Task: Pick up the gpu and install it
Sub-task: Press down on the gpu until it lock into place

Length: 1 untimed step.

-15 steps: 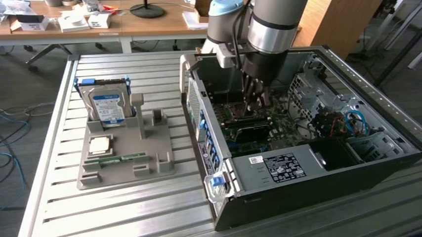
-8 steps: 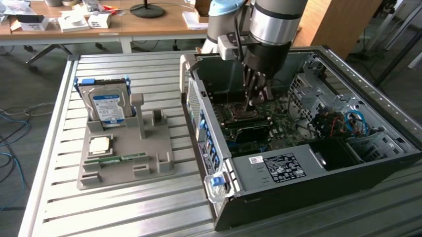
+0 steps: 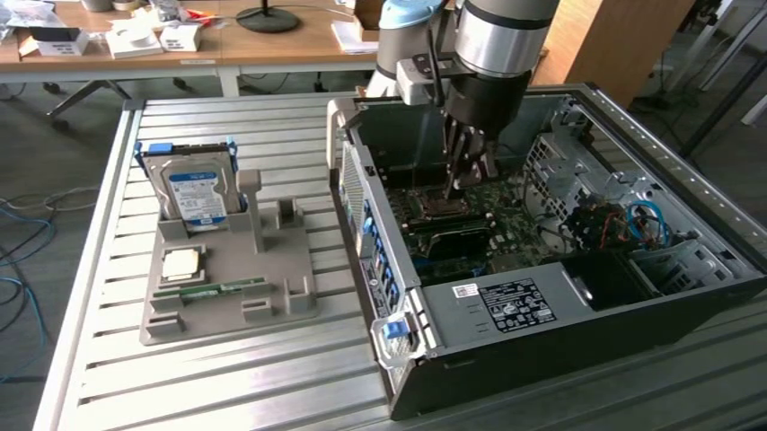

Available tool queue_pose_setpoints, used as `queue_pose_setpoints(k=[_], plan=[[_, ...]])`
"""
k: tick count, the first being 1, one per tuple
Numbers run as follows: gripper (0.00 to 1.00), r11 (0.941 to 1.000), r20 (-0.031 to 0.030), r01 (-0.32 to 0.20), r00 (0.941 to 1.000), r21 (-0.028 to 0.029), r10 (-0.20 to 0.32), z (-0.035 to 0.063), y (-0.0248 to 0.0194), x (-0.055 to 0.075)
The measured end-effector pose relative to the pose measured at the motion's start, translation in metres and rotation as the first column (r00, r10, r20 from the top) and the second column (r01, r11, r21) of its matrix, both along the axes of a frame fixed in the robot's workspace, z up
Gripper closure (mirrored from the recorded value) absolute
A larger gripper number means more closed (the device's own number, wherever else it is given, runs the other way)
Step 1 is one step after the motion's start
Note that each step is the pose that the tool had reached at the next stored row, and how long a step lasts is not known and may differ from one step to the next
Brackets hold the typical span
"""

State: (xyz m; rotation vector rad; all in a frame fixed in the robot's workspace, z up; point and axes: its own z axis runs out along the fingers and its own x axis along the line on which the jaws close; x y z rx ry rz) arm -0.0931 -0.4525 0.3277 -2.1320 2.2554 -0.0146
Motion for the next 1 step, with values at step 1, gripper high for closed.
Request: queue_pose_setpoints(k=[1], plan=[[0.89, 1.0, 0.0, 0.0, 1.0, 0.0, 0.0, 0.0, 0.0, 0.0]])
